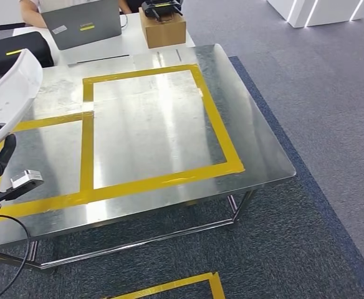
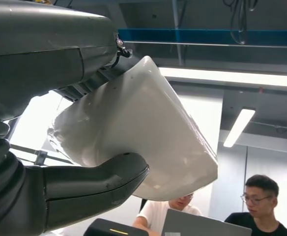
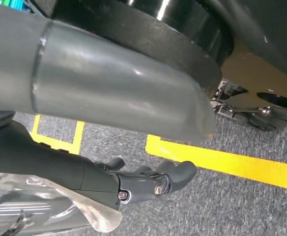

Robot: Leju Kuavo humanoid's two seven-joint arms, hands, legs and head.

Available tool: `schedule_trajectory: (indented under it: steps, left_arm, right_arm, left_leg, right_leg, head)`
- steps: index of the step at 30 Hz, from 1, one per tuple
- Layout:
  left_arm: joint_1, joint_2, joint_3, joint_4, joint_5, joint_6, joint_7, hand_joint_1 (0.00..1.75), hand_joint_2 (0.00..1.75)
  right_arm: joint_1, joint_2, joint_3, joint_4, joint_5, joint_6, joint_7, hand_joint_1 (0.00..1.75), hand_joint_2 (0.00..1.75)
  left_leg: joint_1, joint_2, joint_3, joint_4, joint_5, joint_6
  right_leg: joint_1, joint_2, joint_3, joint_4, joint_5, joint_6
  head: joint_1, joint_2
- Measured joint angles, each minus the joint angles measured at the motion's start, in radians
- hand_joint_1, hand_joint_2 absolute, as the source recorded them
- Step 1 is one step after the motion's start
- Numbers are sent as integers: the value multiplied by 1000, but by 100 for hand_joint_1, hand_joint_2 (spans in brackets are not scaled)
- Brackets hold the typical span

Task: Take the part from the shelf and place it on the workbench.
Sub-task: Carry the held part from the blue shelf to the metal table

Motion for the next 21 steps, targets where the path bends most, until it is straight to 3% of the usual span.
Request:
schedule_trajectory:
  steps: [2, 3, 5, 6, 7, 8, 10, 11, 13, 15, 17, 19, 21]
  left_arm:
    - [-3, 6, 1, 0, 0, 1, 3, 175, 175]
    - [-5, 7, 1, 0, 1, 1, 5, 175, 175]
    - [-7, 5, 0, 0, 1, 1, 7, 175, 175]
    - [-6, 3, -1, 1, 1, 1, 7, 175, 175]
    - [-4, 2, -3, 2, 1, 1, 7, 175, 175]
    - [-3, 0, -4, 2, 0, 1, 7, 175, 175]
    - [-3, -2, -5, 3, 0, 1, 7, 175, 175]
    - [-4, -2, -5, 3, 0, 1, 7, 175, 175]
    - [-4, -1, -4, 4, 0, 1, 8, 175, 175]
    - [-2, 0, -3, 4, 1, 2, 8, 175, 175]
    - [0, 3, -2, 4, 2, 2, 9, 175, 175]
    - [1, 4, 0, 4, 2, 2, 10, 175, 175]
    - [5, 4, 0, 4, 3, 2, 10, 175, 175]
  right_arm:
    - [0, 0, 0, 0, 3, -2, 0, 0, 0]
    - [0, 0, 0, 0, 4, -2, 0, 0, 0]
    - [3, 0, 0, 0, 4, -2, 1, 0, 0]
    - [4, 0, 0, 0, 4, -2, 2, 0, 0]
    - [6, 0, 0, 0, 4, -2, 2, 0, 0]
    - [6, 0, 0, 0, 4, -2, 3, 0, 0]
    - [6, 0, 0, 0, 4, -2, 3, 0, 0]
    - [6, 1, 0, -1, 4, -2, 3, 0, 0]
    - [6, 1, 0, -2, 4, -3, 3, 0, 0]
    - [6, 1, 0, -2, 3, -5, 2, 0, 0]
    - [6, 0, 0, -2, 2, -7, 1, 0, 0]
    - [6, 0, 0, -2, 2, -8, -1, 0, 0]
    - [7, 0, 0, -2, 2, -7, -2, 0, 0]
  left_leg:
    - [5, -4, 17, -28, 11, 12]
    - [8, -7, 23, -38, 17, 15]
    - [7, -17, 24, -41, 18, 17]
    - [8, -23, 23, -40, 18, 16]
    - [10, -30, 23, -39, 17, 13]
    - [12, -39, 23, -36, 15, 9]
    - [19, -55, 21, -22, 7, -7]
    - [21, -62, 17, -10, 2, -17]
    - [21, -75, 5, 6, -3, -33]
    - [24, -84, 0, 7, 0, -43]
    - [25, -67, -13, 35, -19, -49]
    - [24, -39, -59, 138, -72, -50]
    - [23, -32, -120, 267, -122, -49]
  right_leg:
    - [-2, 27, -10, 24, -19, 5]
    - [-3, 46, -33, 69, -44, 5]
    - [-4, 66, -105, 209, -105, 8]
    - [-5, 67, -137, 266, -121, 10]
    - [-7, 68, -153, 289, -117, 13]
    - [-10, 68, -149, 269, -92, 16]
    - [-19, 84, -92, 143, -21, 24]
    - [-23, 97, -63, 87, -2, 25]
    - [-24, 114, -40, 47, -2, 14]
    - [-22, 104, -42, 52, -3, -6]
    - [-20, 93, -40, 52, -3, -23]
    - [-16, 81, -38, 51, -4, -35]
    - [-10, 69, -37, 51, -7, -41]
  head:
    - [2, 0]
    - [4, 0]
    - [4, 0]
    - [5, 0]
    - [4, 0]
    - [4, 0]
    - [5, 0]
    - [6, 0]
    - [8, 0]
    - [8, 0]
    - [6, 0]
    - [2, 0]
    - [2, 0]
